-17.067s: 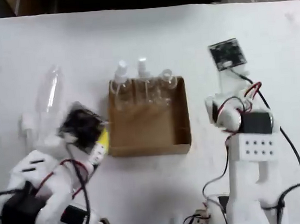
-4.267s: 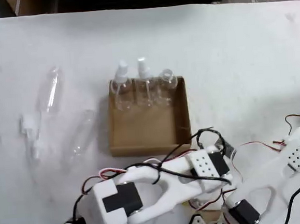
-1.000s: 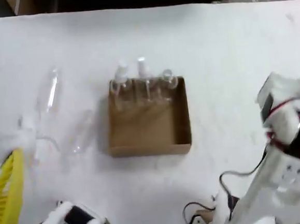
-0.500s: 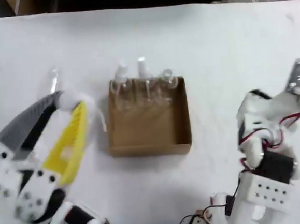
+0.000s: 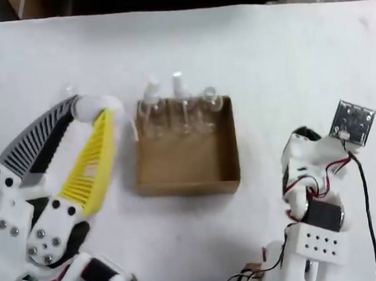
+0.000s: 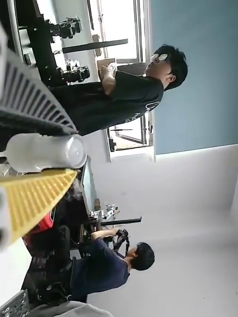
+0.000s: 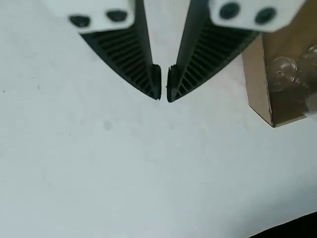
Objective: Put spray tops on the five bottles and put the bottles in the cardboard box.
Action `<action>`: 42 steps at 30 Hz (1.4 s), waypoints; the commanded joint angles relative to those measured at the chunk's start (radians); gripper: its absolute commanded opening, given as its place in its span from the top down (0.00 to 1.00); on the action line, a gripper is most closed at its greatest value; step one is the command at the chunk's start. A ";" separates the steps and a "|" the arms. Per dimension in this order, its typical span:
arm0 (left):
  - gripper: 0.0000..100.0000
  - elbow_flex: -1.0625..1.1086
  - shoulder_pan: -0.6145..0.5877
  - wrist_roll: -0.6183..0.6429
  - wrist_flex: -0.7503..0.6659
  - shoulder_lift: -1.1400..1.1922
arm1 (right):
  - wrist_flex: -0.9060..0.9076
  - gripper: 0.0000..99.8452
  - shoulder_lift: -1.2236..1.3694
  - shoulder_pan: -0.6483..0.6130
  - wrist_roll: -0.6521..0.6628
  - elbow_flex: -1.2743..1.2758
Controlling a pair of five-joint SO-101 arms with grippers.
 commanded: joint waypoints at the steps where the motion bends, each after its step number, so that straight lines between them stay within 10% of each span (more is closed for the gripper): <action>1: 0.98 0.043 -0.005 0.000 -0.071 -0.002 | -0.025 0.98 -0.053 0.007 0.012 0.005; 32: 0.98 0.196 -0.005 0.074 -0.288 -0.002 | -0.134 0.98 -0.134 -0.071 0.023 0.141; 42: 0.98 0.384 -0.142 0.302 -0.445 -0.002 | -0.133 0.98 -0.134 -0.073 0.023 0.141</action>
